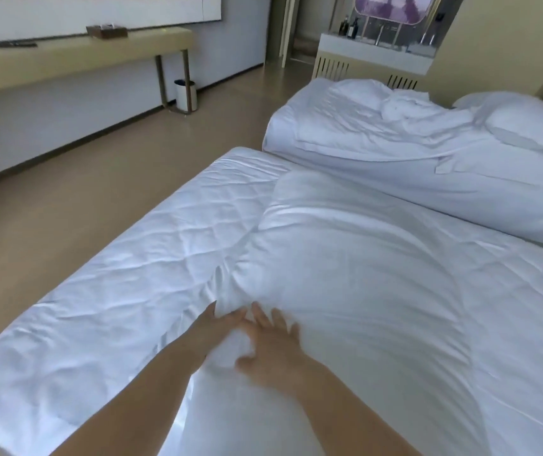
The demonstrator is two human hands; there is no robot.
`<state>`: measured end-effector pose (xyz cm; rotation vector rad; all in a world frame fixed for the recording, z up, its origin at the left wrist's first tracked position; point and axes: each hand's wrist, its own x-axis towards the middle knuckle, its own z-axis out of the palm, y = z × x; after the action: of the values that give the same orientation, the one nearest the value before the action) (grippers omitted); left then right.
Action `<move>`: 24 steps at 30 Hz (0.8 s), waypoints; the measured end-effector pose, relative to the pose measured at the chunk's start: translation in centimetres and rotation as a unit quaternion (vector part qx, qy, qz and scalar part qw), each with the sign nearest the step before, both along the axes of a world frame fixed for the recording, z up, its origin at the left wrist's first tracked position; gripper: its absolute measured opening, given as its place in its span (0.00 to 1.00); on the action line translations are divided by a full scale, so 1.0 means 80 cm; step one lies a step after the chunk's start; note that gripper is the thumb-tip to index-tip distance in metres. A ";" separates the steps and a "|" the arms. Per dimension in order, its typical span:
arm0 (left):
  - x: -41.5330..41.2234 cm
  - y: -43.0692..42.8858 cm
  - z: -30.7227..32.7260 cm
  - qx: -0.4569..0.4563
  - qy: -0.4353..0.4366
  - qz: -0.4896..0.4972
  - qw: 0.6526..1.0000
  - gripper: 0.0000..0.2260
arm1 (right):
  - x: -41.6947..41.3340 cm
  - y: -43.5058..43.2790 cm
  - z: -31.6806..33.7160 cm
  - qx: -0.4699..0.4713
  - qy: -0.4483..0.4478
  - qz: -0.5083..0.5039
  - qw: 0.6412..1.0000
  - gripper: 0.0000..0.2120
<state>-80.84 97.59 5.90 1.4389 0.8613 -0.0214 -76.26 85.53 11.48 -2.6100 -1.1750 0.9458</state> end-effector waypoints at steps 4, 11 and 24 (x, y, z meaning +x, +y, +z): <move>0.011 -0.010 0.013 0.054 0.004 -0.002 0.999 0.08 | 0.039 -0.036 0.015 0.161 -0.023 -0.085 0.983 0.27; 0.039 -0.021 0.044 0.183 -0.018 0.028 0.983 0.09 | 0.086 -0.135 0.005 0.089 -0.235 -0.263 0.932 0.45; 0.055 0.165 0.047 0.270 0.118 -0.029 0.955 0.15 | 0.079 -0.036 -0.040 0.043 -0.278 -0.102 0.954 0.29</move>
<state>-76.41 110.75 9.63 2.0041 1.0724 -0.0005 -69.95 82.62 8.26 -2.9398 -0.9738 0.1102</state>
